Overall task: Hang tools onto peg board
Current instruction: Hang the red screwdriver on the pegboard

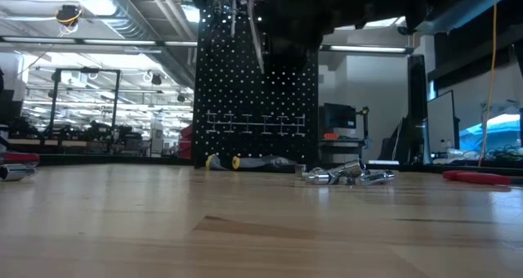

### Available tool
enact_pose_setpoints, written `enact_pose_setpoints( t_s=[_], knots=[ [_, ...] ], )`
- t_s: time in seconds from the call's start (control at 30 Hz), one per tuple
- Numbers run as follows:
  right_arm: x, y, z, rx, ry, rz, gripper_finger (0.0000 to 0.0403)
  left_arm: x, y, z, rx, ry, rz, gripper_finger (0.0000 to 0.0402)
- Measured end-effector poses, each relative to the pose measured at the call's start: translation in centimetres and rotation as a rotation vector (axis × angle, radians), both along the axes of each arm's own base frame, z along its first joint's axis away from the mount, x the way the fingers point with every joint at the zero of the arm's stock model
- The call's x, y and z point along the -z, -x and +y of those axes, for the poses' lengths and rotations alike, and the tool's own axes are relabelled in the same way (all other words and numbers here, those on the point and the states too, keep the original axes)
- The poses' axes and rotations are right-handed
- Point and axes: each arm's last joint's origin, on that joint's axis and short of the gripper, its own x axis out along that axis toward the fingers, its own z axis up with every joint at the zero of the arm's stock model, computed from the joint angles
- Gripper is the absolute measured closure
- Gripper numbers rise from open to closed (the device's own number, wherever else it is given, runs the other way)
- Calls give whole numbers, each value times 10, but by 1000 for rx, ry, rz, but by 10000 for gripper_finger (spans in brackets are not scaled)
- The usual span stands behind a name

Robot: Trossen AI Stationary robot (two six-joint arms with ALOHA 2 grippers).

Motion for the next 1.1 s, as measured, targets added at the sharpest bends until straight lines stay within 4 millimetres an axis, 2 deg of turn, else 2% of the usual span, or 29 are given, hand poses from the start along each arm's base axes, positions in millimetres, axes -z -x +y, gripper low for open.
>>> enact_pose_setpoints(
  t_s=[0.2, 0.4, 0.53, 0.8, 1.0, 1.1],
  knots=[
    [-5, 6, -1, 0, 11, 38, 162, 0, 0, 0, 0, 3, 2, 279],
    [-23, 16, -3, 29, 27, 3, 158, 1, 0, 0, 0, 3, 6, 279],
    [-28, 17, -2, -7, 19, -39, 164, 0, 0, 0, 0, 3, 3, 279],
    [-22, 9, 0, -25, 42, -85, 191, -1, 0, 0, 0, 2, -8, 279],
    [-18, 10, -1, -24, 125, -32, 198, -1, 0, 2, -9, -20, -3, 279],
    [-34, 21, -3, 1, 151, -44, 203, 0, -1, 6, -49, -13, 1, 279]
  ],
)
